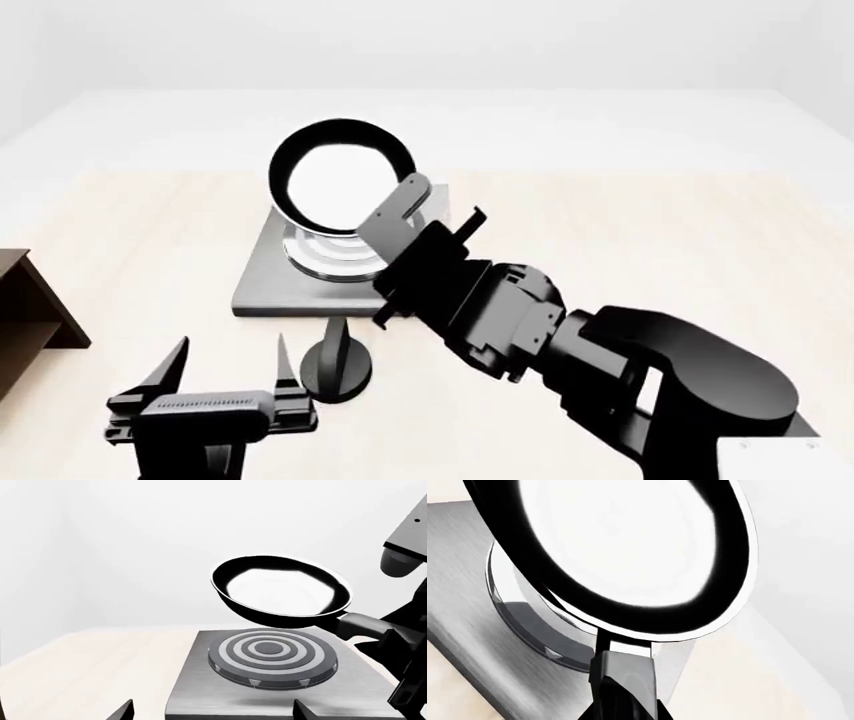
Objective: Turn on the stove and put the frying pan on it.
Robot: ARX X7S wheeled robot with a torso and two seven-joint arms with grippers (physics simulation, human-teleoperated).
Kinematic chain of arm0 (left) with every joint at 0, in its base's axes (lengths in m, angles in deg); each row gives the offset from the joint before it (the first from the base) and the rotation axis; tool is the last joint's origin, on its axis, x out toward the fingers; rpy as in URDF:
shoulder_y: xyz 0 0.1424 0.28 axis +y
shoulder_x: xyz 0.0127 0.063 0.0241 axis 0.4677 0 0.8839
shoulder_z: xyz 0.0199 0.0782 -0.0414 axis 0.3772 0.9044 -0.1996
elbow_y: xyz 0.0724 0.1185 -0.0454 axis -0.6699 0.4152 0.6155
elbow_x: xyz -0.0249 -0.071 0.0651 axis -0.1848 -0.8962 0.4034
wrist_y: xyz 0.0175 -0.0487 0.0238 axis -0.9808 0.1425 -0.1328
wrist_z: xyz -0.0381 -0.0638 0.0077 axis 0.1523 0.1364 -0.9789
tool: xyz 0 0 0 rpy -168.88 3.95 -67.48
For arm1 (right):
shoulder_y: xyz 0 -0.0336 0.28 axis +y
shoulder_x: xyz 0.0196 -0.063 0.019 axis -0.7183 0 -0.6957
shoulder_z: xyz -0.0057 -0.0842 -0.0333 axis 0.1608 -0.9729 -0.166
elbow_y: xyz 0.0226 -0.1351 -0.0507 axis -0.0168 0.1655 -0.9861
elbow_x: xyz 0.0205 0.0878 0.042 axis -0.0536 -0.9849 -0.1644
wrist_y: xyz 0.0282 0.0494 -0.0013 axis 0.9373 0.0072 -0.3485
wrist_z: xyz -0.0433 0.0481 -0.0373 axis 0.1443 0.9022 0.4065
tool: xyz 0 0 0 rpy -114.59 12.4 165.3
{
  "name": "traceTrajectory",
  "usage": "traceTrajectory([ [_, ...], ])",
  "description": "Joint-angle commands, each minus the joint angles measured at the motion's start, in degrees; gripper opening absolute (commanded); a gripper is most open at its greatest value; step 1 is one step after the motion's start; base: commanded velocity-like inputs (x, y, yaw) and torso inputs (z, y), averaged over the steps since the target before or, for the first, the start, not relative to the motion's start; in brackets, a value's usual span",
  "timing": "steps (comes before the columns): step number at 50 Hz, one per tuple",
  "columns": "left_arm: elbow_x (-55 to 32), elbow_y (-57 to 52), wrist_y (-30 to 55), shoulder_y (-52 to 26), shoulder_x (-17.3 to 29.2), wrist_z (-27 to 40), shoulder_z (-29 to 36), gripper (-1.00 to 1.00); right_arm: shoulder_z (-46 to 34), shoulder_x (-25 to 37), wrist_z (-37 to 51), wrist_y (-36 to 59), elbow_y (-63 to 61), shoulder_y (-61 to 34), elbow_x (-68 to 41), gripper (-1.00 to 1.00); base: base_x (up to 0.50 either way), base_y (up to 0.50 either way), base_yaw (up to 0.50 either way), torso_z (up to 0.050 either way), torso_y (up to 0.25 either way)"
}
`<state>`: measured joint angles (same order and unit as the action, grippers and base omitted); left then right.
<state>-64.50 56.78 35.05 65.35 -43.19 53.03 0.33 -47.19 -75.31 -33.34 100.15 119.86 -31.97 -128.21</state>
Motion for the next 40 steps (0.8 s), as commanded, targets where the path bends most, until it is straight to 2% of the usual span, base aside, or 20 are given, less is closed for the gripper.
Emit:
traceTrajectory([
  [1,1.52,0.81,-0.61,0.32,-0.88,-1.98,-0.46,1.0,3.1,-1.33,-1.64,0.53,-0.64,-2.24,2.6,-1.0,0.0,0.0,0.0,0.0,0.0],
  [10,1.8,0.33,-1.69,0.75,-0.56,-2.16,-0.17,1.0,3.01,-1.33,-3.46,2.91,-2.26,-3.26,3.27,-1.0,0.0,0.0,0.0,0.0,0.001],
  [29,1.89,0.22,-1.47,0.68,-0.58,-1.17,-0.33,1.0,3.1,-1.33,-3.54,3.32,-2.26,-4.52,3.65,-1.0,0.0,0.0,0.0,0.0,-0.246],
  [40,0.98,0.14,-1.23,0.65,-0.57,-1.38,-0.18,1.0,3.12,-1.33,-3.5,3.3,-1.08,-4.13,5.25,-1.0,0.0,0.0,0.0,0.0,0.0],
])
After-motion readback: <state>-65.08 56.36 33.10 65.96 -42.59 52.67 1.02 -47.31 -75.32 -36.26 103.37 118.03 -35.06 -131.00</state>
